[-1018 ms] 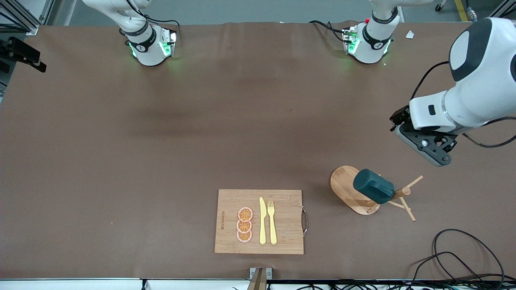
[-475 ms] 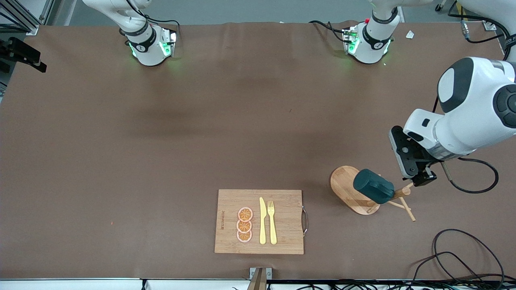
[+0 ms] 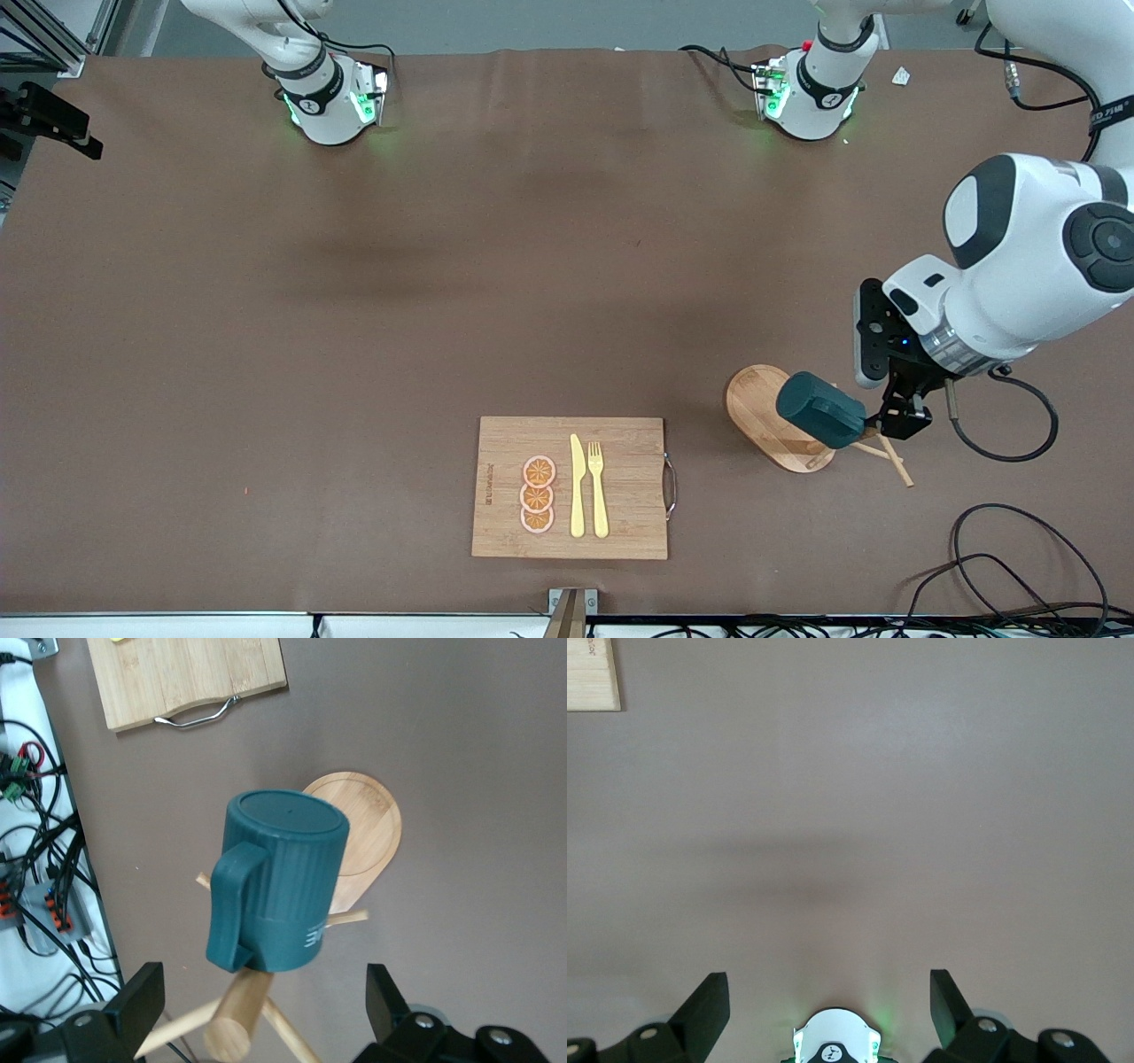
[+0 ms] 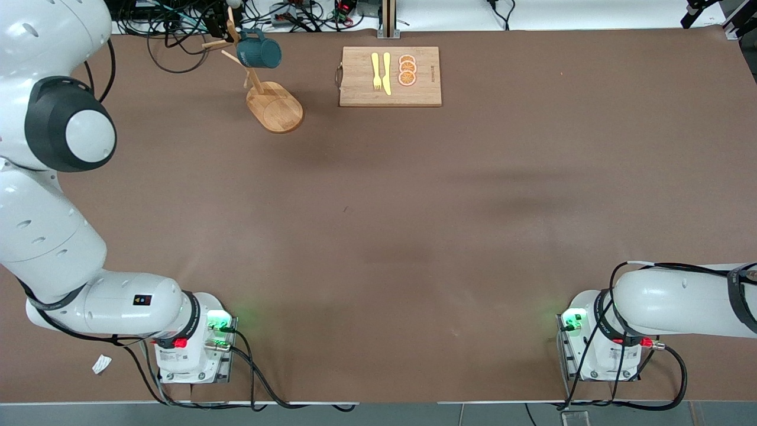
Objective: Transfer cup from left to right arm and place
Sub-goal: 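Lower the left gripper around the teal mug's body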
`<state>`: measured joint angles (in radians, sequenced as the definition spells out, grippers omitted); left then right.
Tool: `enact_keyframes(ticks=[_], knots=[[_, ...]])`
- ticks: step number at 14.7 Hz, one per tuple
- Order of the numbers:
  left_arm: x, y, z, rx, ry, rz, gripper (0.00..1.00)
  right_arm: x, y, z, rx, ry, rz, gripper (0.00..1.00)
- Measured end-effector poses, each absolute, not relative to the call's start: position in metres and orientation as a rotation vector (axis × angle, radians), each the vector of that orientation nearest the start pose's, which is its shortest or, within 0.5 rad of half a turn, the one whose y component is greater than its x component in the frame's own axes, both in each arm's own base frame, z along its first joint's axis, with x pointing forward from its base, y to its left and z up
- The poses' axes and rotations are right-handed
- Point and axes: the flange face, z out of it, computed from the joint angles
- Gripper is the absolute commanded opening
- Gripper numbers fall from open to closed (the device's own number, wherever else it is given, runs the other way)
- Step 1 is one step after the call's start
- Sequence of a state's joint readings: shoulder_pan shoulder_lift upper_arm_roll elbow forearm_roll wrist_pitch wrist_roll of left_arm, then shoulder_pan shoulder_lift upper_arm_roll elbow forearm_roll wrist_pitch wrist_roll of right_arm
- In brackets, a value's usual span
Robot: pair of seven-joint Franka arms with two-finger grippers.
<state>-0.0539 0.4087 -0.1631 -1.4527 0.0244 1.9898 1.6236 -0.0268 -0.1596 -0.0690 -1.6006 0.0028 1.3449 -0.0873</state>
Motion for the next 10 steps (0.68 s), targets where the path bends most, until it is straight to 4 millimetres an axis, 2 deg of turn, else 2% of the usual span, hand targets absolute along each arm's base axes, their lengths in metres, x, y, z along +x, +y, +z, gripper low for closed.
enact_keyframes(ticks=[5, 10], knots=[[0.692, -0.128, 0.448, -1.825, 2.461, -0.226, 1.00, 0.476, -0.049, 0.674, -3.116, 0.010, 0.148, 1.00], [0.699, -0.125, 0.425, -1.857, 2.471, -0.221, 1.00, 0.476, -0.049, 0.674, -3.115, 0.012, 0.148, 1.00]])
